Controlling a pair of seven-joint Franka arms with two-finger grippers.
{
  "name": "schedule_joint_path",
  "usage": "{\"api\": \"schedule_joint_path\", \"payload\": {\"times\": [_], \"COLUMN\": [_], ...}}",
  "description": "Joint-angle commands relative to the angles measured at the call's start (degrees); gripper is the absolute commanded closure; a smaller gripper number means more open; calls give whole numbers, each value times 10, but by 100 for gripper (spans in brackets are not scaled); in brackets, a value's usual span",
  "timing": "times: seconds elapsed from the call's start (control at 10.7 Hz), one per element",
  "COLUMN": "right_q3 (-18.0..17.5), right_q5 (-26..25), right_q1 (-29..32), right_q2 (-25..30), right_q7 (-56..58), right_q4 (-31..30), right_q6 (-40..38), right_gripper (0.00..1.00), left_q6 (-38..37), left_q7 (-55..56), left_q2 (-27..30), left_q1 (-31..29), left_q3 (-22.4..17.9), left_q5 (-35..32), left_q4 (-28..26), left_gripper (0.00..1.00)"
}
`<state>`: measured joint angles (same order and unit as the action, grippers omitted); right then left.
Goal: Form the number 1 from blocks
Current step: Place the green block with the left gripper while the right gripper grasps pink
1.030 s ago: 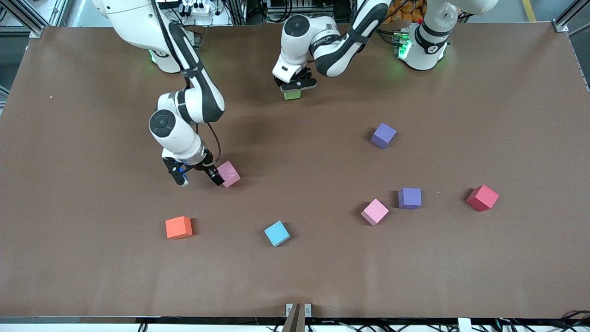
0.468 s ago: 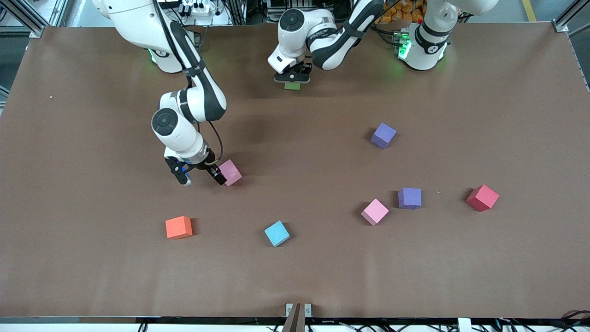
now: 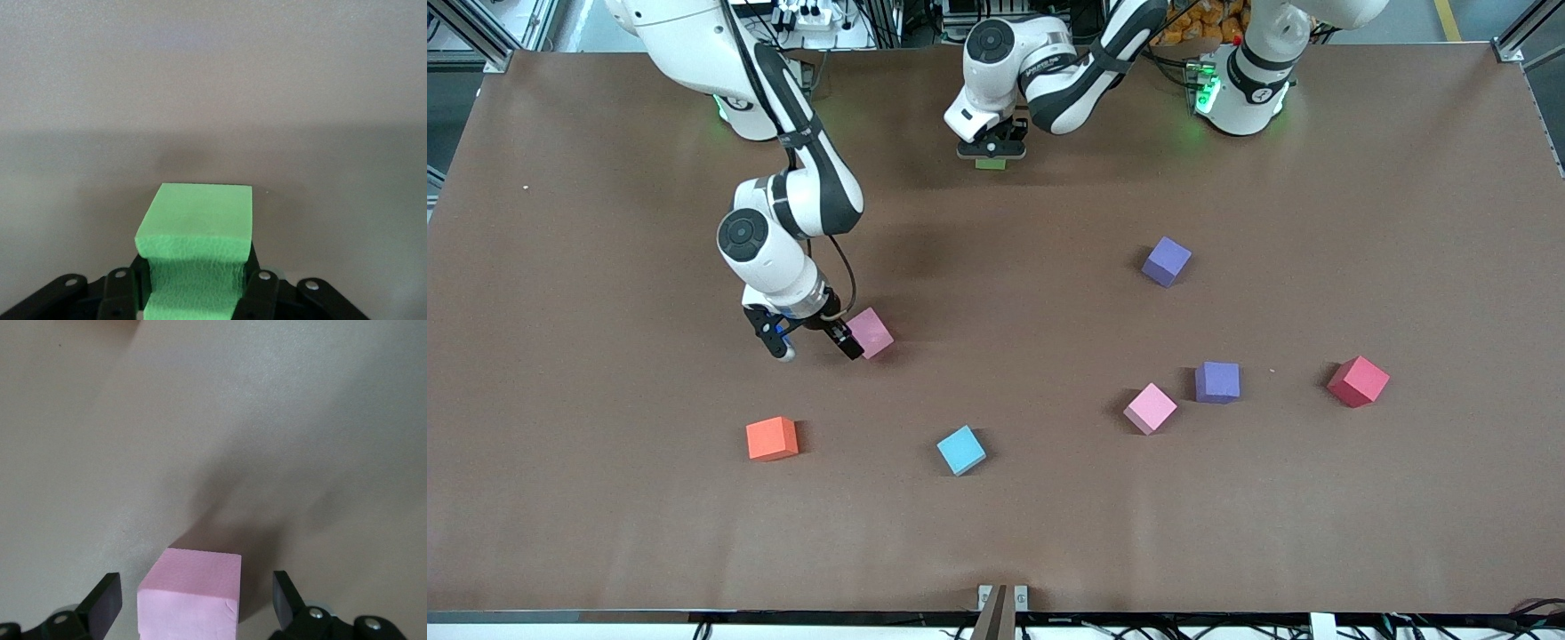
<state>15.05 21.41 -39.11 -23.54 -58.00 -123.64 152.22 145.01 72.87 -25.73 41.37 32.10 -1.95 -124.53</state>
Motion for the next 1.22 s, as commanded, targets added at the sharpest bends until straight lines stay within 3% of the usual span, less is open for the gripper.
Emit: {"api": "schedule_joint_path", "payload": {"times": [0.0, 0.09, 0.19, 0.47, 0.66, 0.84, 1.12], "right_q3": [-3, -3, -3, -10, -24, -26, -26], "right_q5": [14, 14, 14, 14, 14, 13, 12], "right_q1": [-2, -5, -5, -10, -14, -24, -23], "right_q2": [-27, -39, -41, -48, -50, -45, -19], "right_q7": [6, 4, 4, 4, 4, 9, 18], "right_q4": [22, 30, 31, 31, 31, 30, 15], "right_q6": [7, 7, 14, 22, 27, 27, 25], "right_gripper": [0, 0, 0, 2, 26, 49, 52], "left_q6": [-13, -17, -24, -31, -48, -119, -159], "left_q7": [-25, -33, -34, -27, -26, -26, -34], "left_q2": [1, 1, 1, 3, 12, 34, 74], "left_q1": [2, 2, 2, 0, -2, -21, -91], "left_q3": [0, -1, -1, -1, -1, -2, -5], "left_q5": [12, 12, 12, 19, 19, 19, 12], "left_q4": [3, 3, 4, 16, 32, 72, 90], "left_gripper": [100, 100, 2, 0, 0, 0, 0]}}
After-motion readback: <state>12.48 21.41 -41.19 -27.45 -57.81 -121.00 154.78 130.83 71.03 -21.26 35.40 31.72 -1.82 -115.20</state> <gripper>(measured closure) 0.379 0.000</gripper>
